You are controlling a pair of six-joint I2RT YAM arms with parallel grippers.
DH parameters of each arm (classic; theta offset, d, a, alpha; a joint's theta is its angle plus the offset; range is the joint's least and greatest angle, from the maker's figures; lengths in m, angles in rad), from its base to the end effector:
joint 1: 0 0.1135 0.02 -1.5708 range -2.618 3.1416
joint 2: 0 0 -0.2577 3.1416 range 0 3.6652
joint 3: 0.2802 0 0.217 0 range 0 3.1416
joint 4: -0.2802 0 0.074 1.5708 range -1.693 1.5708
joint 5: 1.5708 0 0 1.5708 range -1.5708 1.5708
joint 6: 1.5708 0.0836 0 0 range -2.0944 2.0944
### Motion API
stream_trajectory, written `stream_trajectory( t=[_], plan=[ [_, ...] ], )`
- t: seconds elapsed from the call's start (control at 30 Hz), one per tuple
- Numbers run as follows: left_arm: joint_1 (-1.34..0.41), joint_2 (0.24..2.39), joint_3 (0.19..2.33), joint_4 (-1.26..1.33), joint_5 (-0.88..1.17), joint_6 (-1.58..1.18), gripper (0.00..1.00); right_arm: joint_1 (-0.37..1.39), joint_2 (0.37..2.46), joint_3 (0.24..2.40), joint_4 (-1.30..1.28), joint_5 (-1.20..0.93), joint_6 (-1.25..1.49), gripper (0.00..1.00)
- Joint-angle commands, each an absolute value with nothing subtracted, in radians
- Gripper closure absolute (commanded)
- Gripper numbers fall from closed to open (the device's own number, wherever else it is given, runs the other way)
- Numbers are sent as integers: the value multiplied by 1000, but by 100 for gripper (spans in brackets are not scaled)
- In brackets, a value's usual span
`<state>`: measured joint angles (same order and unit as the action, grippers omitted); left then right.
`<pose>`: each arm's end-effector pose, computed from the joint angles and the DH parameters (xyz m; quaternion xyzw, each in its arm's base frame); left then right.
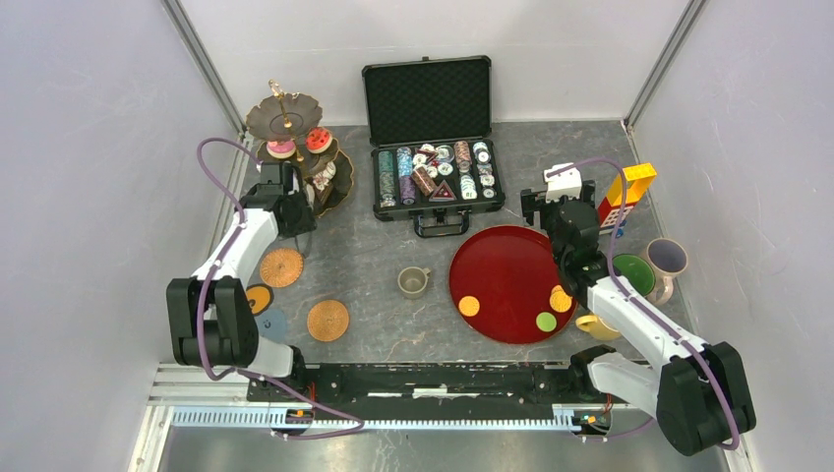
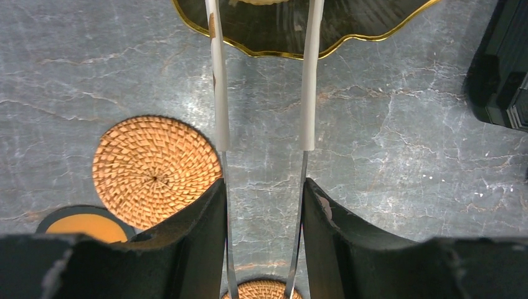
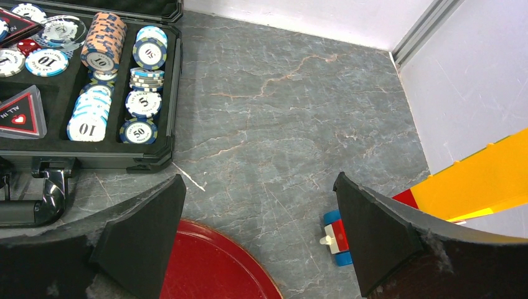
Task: Serve the afternoon tea
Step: Place the desert on the desert table.
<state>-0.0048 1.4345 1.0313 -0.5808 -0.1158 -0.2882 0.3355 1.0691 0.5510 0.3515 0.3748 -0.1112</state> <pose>0.2873 0.0083 0.2114 -0.1515 0.9437 0.0127 0.2937 0.2524 0.0556 0.2631 -0.0488 0.7581 -0.0703 0.6464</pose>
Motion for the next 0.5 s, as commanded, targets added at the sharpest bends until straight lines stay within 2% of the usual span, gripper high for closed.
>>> stream_trajectory(
  t=[0.0,0.47],
  plan=[
    [-2,1450,1064,-518,-71,-276,61,337,1075,546,402,380,-122,2],
    [-2,1447,1048,-517,-72,-276,48,337,1088,549,406,375,-118,2]
  ],
)
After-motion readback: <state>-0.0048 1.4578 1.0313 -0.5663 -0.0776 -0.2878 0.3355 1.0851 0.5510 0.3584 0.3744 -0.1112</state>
